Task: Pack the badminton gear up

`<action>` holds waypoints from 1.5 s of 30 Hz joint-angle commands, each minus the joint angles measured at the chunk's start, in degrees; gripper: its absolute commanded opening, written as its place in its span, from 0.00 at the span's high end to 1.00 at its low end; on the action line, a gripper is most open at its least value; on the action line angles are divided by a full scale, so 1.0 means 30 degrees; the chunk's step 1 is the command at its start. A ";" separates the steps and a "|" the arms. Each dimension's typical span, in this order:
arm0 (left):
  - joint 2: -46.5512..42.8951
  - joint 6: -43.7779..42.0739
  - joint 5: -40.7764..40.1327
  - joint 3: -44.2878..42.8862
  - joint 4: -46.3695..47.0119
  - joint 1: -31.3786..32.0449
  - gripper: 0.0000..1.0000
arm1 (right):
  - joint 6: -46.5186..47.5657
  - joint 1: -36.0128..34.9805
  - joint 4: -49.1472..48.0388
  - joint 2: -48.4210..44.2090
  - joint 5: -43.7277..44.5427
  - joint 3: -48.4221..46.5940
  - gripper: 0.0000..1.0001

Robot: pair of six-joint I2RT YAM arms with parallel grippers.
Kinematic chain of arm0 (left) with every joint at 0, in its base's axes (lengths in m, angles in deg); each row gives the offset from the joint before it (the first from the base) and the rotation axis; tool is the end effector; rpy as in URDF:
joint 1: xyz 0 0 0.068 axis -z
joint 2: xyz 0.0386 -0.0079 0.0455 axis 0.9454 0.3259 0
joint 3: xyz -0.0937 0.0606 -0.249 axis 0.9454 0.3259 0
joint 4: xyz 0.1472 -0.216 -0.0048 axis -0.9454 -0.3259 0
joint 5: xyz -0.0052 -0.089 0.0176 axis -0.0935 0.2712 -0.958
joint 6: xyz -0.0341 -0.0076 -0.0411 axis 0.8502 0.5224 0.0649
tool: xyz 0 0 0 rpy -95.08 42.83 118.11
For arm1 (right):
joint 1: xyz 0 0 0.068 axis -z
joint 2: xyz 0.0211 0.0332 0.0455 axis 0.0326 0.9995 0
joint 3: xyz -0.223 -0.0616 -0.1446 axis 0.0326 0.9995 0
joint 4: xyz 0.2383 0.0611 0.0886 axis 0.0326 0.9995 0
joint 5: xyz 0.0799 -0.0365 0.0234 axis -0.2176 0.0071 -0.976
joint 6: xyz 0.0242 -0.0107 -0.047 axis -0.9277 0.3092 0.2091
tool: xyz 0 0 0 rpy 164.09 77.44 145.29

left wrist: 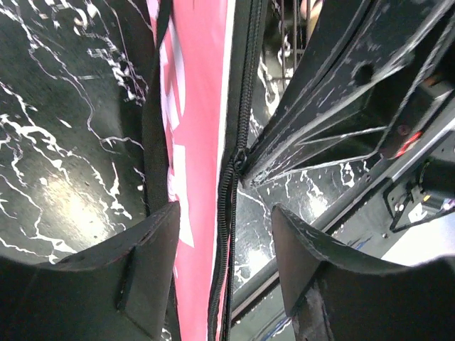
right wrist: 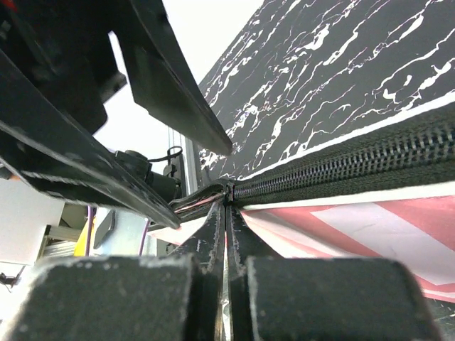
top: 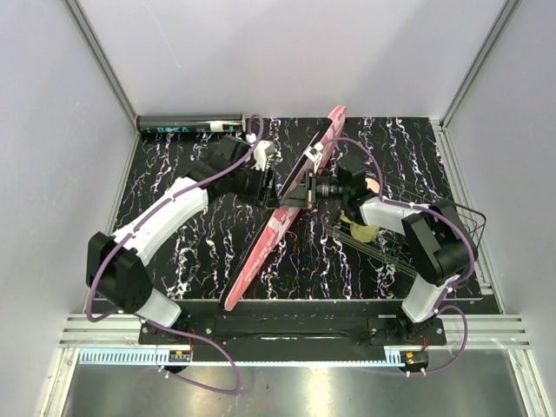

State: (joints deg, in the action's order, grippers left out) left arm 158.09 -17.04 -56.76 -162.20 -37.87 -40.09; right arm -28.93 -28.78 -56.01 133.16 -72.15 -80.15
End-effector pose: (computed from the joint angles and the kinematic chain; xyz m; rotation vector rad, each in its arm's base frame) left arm 0.2759 -0.1795 0.3078 0.5364 2.4757 -0.7611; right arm 0.3175 0.1943 0.2225 -0.6602 1.8486 1.6014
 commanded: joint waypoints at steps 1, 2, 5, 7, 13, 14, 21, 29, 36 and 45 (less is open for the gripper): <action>-0.0759 0.0860 0.0372 -0.1473 0.1626 -0.0776 0.42 | -0.0278 -0.0110 -0.1649 -0.0356 0.0344 0.0392 1.00; -0.0438 0.1182 0.0282 -0.1914 0.1568 -0.0922 0.42 | -0.0338 -0.0139 -0.1853 -0.0355 0.0344 0.0450 1.00; 0.1463 0.2150 0.0163 -0.4139 0.1219 -0.0924 0.42 | -0.0689 -0.0110 -0.2234 -0.0237 0.0403 0.0509 1.00; 0.3076 0.2678 0.0369 -0.5660 0.1011 -0.0894 0.36 | -0.0748 -0.0139 -0.2324 -0.0354 0.0432 0.0568 1.00; 0.5569 0.2591 0.0338 -0.7542 0.1010 -0.0221 0.32 | -0.0661 -0.0110 -0.2032 -0.0882 0.0578 0.0744 1.00; 0.5745 0.2591 0.0398 -0.7660 0.1039 -0.0104 0.32 | -0.0660 -0.0139 -0.2002 -0.0940 0.0637 0.0773 1.00; 0.7298 0.2738 -0.1296 -0.8946 0.0981 0.0132 0.60 | -0.0428 -0.0255 -0.1651 -0.1378 0.1193 0.0948 1.00; 0.9054 0.1218 -0.2239 -1.1848 0.0747 0.0044 1.00 | 0.1156 -0.2568 0.0809 -0.3634 0.3566 0.1243 1.00; 1.0960 -0.0395 -0.2208 -1.5624 -0.0366 -0.0162 1.00 | 0.2093 -0.6083 0.2860 -0.4777 0.5264 0.1388 1.00; 1.1166 -0.0514 -0.2909 -1.5952 0.0834 -0.0249 1.00 | 0.4403 -1.0769 0.5964 -0.3434 0.7696 0.0773 1.00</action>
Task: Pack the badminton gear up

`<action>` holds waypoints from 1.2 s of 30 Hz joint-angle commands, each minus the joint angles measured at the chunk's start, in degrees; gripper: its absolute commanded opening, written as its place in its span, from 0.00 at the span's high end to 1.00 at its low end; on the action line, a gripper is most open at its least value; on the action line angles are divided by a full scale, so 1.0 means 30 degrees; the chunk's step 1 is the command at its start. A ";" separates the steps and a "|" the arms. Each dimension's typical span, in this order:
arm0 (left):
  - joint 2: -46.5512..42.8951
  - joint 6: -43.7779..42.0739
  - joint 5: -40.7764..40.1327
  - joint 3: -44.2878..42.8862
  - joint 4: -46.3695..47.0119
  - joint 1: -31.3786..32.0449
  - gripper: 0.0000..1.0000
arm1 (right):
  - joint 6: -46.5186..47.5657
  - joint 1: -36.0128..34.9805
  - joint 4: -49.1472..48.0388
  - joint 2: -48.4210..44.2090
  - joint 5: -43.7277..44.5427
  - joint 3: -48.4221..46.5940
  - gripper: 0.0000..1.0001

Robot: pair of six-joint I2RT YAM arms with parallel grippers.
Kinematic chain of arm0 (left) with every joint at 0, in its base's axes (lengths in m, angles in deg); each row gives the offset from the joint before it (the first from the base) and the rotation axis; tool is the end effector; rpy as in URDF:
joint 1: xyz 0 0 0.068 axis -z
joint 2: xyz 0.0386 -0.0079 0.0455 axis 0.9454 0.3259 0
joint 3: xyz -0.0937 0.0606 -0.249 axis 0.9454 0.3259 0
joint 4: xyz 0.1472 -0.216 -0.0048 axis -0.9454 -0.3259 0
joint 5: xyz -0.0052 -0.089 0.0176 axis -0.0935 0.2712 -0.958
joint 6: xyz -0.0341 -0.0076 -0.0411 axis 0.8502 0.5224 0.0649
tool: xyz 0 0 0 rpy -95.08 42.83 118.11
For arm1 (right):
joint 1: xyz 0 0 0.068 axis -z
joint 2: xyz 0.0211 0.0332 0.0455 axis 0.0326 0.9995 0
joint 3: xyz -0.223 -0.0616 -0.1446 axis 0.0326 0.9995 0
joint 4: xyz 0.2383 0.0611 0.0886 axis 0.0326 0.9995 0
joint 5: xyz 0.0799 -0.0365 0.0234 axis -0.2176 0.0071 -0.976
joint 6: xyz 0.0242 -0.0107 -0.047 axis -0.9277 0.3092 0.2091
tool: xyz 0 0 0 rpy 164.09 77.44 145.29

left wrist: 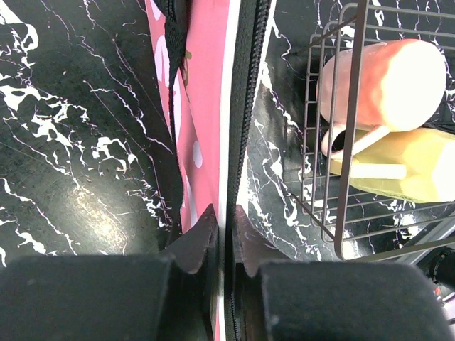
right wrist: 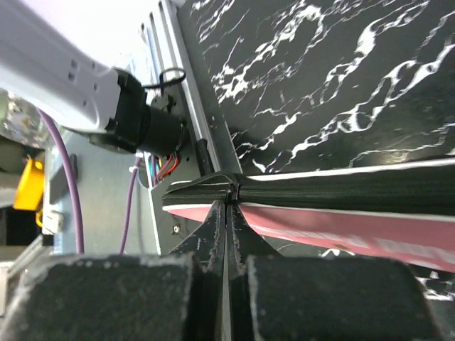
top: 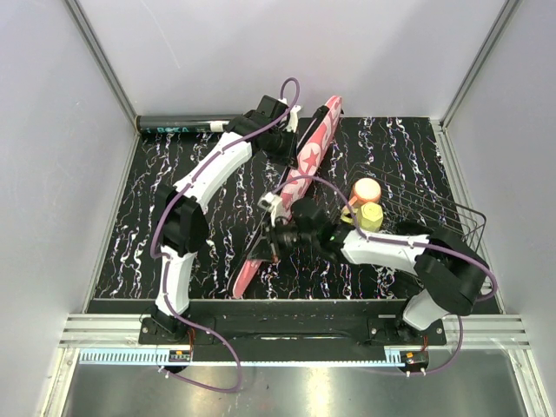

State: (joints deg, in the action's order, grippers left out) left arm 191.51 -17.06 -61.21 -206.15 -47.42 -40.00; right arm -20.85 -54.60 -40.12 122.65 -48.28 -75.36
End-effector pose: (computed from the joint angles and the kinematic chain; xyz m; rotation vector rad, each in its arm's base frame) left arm 0.3991 -0.2510 0.3168 0.5019 2.4584 -0.6718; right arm 0.1913 0.2826 0.2288 -0.8716 1.9712 1.4249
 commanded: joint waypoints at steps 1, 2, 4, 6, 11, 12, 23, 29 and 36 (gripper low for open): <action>-0.0002 -0.0565 -0.1571 -0.1359 0.4163 -0.0308 1.00 | 0.1857 -0.3011 0.0757 0.0248 -0.0084 -0.0793 1.00; 0.0055 -0.0681 -0.1602 -0.1446 0.4252 -0.0337 1.00 | 0.1975 -0.3396 0.0903 0.0394 0.0034 -0.0909 1.00; 0.0143 -0.0857 -0.1631 -0.1622 0.4311 -0.0453 1.00 | 0.2618 -0.4564 0.1806 0.0775 0.0442 -0.1143 1.00; 0.0290 -0.1034 -0.1719 -0.1915 0.4399 -0.0571 1.00 | 0.3348 -0.5329 0.2571 0.1125 0.0853 -0.1700 1.00; 0.0905 -0.1239 -0.1807 -0.2850 0.4605 -0.0865 1.00 | 0.4843 -0.7234 0.5177 0.2792 0.1469 -0.3515 1.00; 0.1022 -0.1297 -0.1807 -0.2998 0.4459 -0.0923 1.00 | 0.4963 -0.7296 0.5733 0.3030 0.1383 -0.3692 1.00; 0.0468 -0.1326 -0.2126 -0.2474 0.3258 -0.1099 1.00 | 0.5843 -0.7385 0.7409 0.1814 0.4134 -0.4221 0.74; -0.0763 -0.3345 -0.4899 -0.1566 0.1647 -0.0807 1.00 | 0.6108 -0.7355 0.7204 -0.3662 1.1448 -0.2730 0.37; -0.1001 -0.6540 -1.0416 -0.0187 0.1441 0.1094 1.00 | 0.3356 -0.4430 0.7086 -0.8856 1.6938 0.0463 0.30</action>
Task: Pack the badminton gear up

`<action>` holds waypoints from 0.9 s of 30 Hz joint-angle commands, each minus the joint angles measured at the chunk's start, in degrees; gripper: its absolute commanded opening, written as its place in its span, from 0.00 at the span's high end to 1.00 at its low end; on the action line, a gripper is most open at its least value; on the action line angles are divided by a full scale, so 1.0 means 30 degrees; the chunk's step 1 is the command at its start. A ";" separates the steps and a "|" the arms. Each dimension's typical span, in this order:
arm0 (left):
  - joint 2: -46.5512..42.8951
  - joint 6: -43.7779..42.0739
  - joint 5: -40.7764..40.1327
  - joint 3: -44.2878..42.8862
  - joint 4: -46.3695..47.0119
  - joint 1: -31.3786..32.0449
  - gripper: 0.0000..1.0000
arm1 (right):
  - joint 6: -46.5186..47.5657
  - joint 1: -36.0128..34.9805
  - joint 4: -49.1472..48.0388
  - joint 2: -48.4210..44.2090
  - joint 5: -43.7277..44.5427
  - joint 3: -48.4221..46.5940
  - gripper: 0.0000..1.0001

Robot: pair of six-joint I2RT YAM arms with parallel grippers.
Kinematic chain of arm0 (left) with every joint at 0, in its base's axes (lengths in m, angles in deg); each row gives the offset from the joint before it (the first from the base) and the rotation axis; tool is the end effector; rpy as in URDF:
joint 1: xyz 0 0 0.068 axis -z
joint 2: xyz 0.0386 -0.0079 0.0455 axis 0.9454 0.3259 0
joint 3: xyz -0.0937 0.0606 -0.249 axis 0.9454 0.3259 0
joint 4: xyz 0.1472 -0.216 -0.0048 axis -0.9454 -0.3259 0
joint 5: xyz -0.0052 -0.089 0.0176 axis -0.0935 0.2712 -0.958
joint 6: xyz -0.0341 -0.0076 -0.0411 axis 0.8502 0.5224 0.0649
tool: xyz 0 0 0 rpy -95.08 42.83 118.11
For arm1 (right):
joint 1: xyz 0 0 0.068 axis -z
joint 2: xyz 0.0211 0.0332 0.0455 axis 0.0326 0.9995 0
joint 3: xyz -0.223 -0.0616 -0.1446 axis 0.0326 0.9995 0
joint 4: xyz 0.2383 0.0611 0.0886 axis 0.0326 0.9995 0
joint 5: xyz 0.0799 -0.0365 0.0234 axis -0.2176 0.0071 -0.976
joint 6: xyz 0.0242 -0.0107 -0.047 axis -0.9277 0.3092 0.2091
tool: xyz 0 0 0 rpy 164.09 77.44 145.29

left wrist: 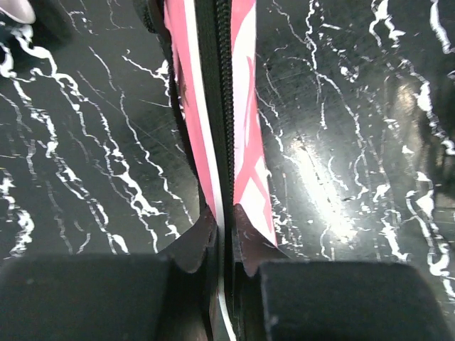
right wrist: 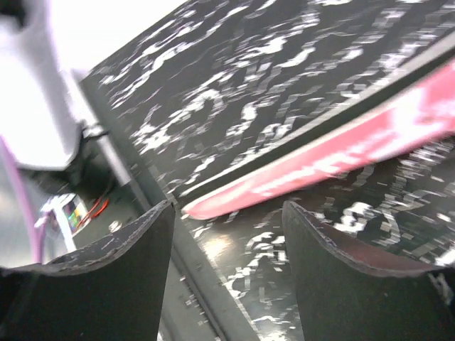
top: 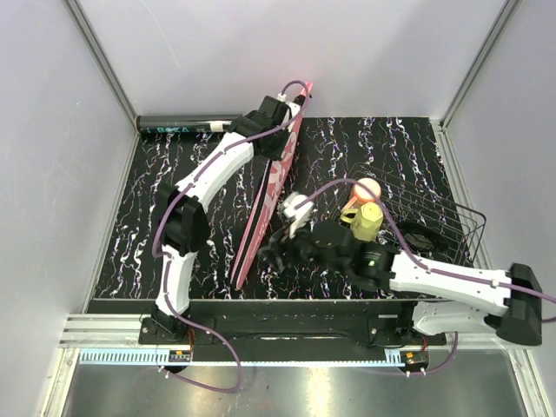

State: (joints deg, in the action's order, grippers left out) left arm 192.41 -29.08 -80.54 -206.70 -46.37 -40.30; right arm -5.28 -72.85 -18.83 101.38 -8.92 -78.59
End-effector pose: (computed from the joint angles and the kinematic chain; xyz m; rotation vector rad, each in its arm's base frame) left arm 0.4114 -0.2416 0.3131 0.5790 2.3574 -0.1812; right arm 0.0951 0.2620 0.3176 -0.8752 1.7469 0.8754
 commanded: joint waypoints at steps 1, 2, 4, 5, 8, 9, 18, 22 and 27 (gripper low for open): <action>-0.1152 -0.2796 -0.4299 -0.0063 0.1120 0.1403 1.00 | -0.2125 0.1948 -0.0010 -0.2295 0.3847 0.2183 0.30; -0.0948 -0.2914 -0.4766 -0.0151 0.1120 0.1608 1.00 | -0.2388 0.2299 0.0019 -0.3286 0.3992 0.2479 0.30; -0.0304 -0.3120 -0.5092 -0.0588 0.1032 0.2194 1.00 | -0.2508 0.2332 -0.0010 -0.4317 0.4986 0.3210 0.29; -0.0098 -0.3121 -0.5093 -0.0736 0.0974 0.2341 1.00 | -0.2682 0.2361 0.0135 -0.5308 0.5309 0.3447 0.29; 0.0781 -0.3033 -0.4918 -0.1147 0.1003 0.2869 1.00 | -0.3005 0.2361 0.0457 -0.7213 0.6306 0.4326 0.28; 0.1247 -0.2975 -0.4888 -0.1206 0.1032 0.3015 1.00 | -0.3093 0.2332 0.0633 -0.7570 0.6714 0.4502 0.28; 0.2074 -0.1247 -0.3220 -0.1206 0.0973 0.3164 0.61 | -0.3885 0.2361 0.1660 -0.7869 0.7362 0.4944 0.27; 0.0757 0.0303 -0.1526 -0.1295 0.0711 0.2813 0.42 | -0.4585 0.2653 0.2682 -0.6407 0.8590 0.4125 0.27; -0.2259 0.2996 0.1959 -0.0186 0.0592 0.1554 0.38 | -0.6458 0.3531 0.4821 -0.5203 1.0409 0.3334 0.27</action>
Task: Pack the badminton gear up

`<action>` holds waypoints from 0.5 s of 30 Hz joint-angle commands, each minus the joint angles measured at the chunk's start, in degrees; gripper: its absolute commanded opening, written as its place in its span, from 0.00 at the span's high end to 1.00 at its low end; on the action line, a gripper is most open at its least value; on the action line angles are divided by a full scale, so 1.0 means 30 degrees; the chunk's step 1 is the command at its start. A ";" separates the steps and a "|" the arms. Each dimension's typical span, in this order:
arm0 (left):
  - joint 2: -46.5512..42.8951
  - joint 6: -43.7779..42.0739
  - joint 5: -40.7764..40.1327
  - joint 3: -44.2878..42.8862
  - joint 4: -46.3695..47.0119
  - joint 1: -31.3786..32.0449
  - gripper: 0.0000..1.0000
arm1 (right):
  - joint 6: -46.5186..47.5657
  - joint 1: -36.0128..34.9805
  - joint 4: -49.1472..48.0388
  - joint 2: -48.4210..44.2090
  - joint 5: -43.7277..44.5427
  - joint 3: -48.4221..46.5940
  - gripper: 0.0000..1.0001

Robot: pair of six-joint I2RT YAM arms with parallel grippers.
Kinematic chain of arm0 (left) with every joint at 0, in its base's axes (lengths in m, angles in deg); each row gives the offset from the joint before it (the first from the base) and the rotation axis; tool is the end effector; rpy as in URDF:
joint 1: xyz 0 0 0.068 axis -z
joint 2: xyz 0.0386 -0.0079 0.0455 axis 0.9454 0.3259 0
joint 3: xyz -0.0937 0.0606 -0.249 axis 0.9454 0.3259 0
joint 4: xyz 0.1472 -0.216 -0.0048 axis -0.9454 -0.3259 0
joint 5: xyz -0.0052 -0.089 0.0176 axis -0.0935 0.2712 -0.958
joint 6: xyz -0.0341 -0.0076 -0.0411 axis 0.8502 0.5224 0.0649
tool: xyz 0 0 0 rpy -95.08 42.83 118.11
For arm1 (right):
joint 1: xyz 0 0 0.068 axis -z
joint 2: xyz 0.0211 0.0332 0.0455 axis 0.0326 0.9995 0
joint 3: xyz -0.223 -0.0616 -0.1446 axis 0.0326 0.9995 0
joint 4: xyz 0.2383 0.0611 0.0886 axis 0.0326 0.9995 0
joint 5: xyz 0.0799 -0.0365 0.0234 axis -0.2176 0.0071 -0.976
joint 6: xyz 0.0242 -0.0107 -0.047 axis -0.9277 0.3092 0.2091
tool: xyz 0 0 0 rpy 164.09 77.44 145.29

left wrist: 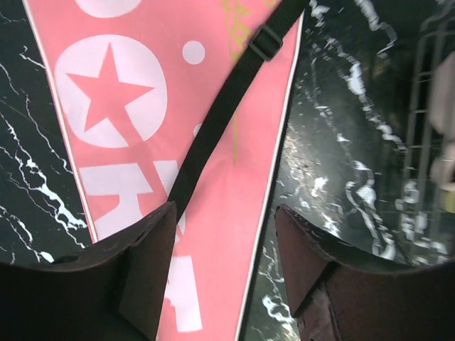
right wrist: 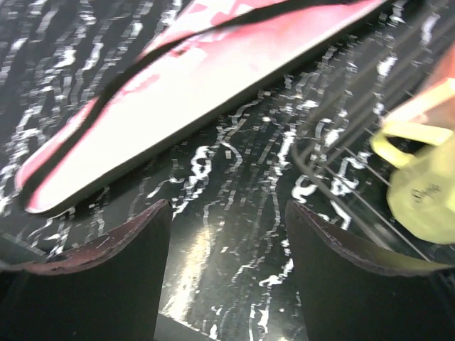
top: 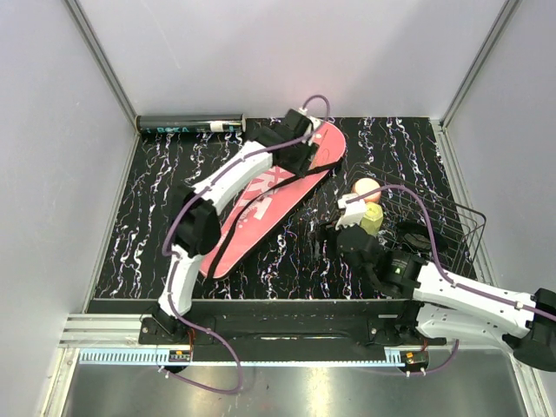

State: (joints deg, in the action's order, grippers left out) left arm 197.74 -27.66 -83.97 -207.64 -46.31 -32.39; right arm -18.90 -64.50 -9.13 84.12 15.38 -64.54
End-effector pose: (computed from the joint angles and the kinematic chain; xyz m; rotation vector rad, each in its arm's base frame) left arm 0.3892 -0.3051 0.2752 0.7102 2.3904 -0.1529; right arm 0.1093 0.1706 0.2819 -0.2618 1.9244 0.4957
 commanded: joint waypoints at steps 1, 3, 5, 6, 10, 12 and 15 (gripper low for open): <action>-0.4506 0.2877 0.4242 0.0335 0.0571 -0.1462 0.37 | -0.2098 0.0953 0.2227 0.0903 0.2424 -0.1440 0.27; -0.6029 0.3434 0.5303 0.1123 0.0629 -0.1787 0.31 | -0.2014 0.1014 0.2730 0.1314 0.2864 -0.1791 0.27; -0.7925 0.3554 0.6011 0.2321 0.1038 -0.2023 0.30 | -0.1750 0.1043 0.3286 0.1404 0.2952 -0.2374 0.27; -0.8634 0.3525 0.5925 0.2822 0.1242 -0.2081 0.30 | -0.1198 0.1043 0.3607 0.1434 0.2981 -0.2552 0.27; -1.2413 0.3087 0.4991 0.5692 0.3228 -0.2169 0.29 | 0.0562 0.1014 0.4050 0.0470 0.3622 -0.3344 0.24; -1.5048 0.2822 0.4258 0.8092 0.4373 -0.2170 0.28 | 0.1672 0.1014 0.3933 -0.0929 0.3888 -0.3520 0.24; -1.8507 0.2442 0.3318 1.1054 0.6543 -0.2170 0.26 | 0.3601 0.1043 0.3058 -0.3562 0.4504 -0.3433 0.26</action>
State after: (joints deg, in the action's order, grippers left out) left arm 152.15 -19.03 -71.27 -182.85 -36.54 -38.99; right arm -16.58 -61.70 2.72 82.87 23.56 -71.93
